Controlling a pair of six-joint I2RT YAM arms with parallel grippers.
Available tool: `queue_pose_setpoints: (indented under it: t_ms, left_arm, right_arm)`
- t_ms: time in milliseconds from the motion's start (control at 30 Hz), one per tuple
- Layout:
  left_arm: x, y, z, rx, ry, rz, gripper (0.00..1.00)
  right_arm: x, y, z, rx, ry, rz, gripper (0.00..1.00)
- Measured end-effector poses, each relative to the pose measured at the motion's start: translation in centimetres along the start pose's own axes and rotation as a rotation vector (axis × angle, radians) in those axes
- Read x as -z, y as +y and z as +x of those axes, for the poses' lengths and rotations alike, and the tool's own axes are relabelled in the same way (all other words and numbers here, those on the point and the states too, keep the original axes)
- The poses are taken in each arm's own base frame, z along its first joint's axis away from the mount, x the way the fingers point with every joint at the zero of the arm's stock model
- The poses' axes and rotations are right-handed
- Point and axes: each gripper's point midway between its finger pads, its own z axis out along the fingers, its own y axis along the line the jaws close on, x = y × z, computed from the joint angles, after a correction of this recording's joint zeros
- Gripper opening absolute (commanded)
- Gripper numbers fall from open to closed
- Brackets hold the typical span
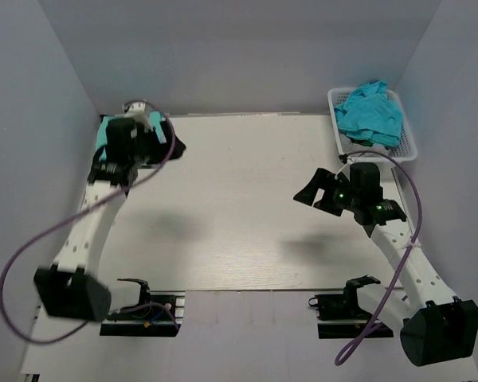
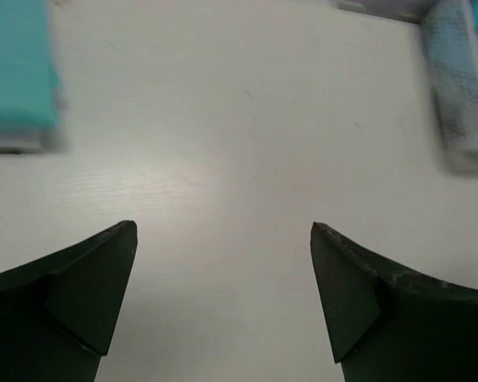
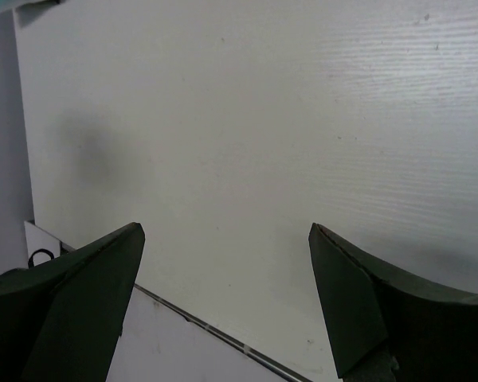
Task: Fold and stack the t-shirts
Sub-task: Put the neatly folded tshirt into the corner of the board with the left arm
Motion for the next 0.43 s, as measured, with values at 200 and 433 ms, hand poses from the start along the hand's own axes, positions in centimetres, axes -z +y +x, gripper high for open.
queue_pose_setpoints:
  t_ms: [200, 433]
  left_arm:
    - [10.5, -2.2, 8.1, 0.062, -0.082, 0.143, 0.99]
    - [11.1, -1.1, 12.7, 0.118, 0.001, 0.125, 0.99]
  right_arm:
    - [-0.7, -1.0, 2.9, -0.003, 0.020, -0.054, 0.90]
    - [-0.1, 0.3, 1.8, 0.013, -0.054, -0.113, 0.90]
